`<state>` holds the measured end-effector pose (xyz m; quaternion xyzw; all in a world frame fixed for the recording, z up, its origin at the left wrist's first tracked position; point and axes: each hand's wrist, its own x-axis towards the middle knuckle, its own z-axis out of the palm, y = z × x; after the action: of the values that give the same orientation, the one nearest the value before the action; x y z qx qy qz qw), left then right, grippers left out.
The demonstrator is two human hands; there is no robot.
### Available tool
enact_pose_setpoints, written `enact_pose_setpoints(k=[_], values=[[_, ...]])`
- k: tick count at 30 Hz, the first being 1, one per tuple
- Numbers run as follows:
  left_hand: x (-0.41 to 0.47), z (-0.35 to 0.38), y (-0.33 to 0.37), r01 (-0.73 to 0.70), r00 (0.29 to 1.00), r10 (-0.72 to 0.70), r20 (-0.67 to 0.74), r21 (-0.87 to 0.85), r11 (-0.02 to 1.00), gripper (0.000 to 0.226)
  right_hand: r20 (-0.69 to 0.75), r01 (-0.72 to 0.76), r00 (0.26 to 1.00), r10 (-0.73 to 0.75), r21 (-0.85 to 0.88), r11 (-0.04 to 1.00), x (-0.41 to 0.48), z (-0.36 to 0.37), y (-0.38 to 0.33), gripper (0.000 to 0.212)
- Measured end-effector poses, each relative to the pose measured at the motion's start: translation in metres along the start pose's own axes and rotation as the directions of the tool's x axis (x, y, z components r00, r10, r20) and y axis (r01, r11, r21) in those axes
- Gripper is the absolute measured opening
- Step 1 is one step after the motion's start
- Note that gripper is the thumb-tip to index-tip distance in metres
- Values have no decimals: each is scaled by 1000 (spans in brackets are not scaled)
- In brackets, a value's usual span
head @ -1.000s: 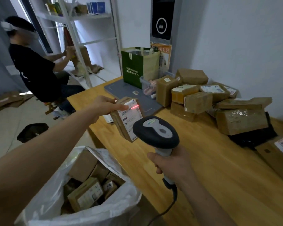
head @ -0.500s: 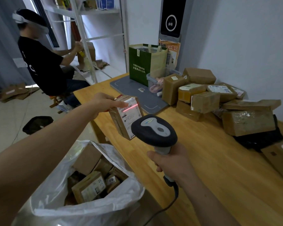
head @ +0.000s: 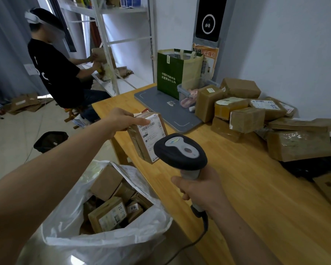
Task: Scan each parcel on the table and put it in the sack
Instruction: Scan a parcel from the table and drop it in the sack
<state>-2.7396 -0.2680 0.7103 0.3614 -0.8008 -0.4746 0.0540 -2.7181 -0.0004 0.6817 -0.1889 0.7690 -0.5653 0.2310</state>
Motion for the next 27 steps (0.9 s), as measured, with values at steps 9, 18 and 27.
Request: enact_pose_setpoints(k=[9, 18, 27], values=[[0, -30, -139, 400, 892, -436, -120, -239, 885, 55, 44, -88, 995, 86, 54, 995, 15, 19, 19, 18], [-2, -32, -322, 574, 724, -656, -213, -342, 744, 89, 89, -191, 979, 185, 63, 980, 33, 50, 20, 23], [-6, 48, -235, 493, 860, -503, -80, -120, 862, 48, 0, -290, 956, 294, 146, 946, 38, 36, 38, 18]])
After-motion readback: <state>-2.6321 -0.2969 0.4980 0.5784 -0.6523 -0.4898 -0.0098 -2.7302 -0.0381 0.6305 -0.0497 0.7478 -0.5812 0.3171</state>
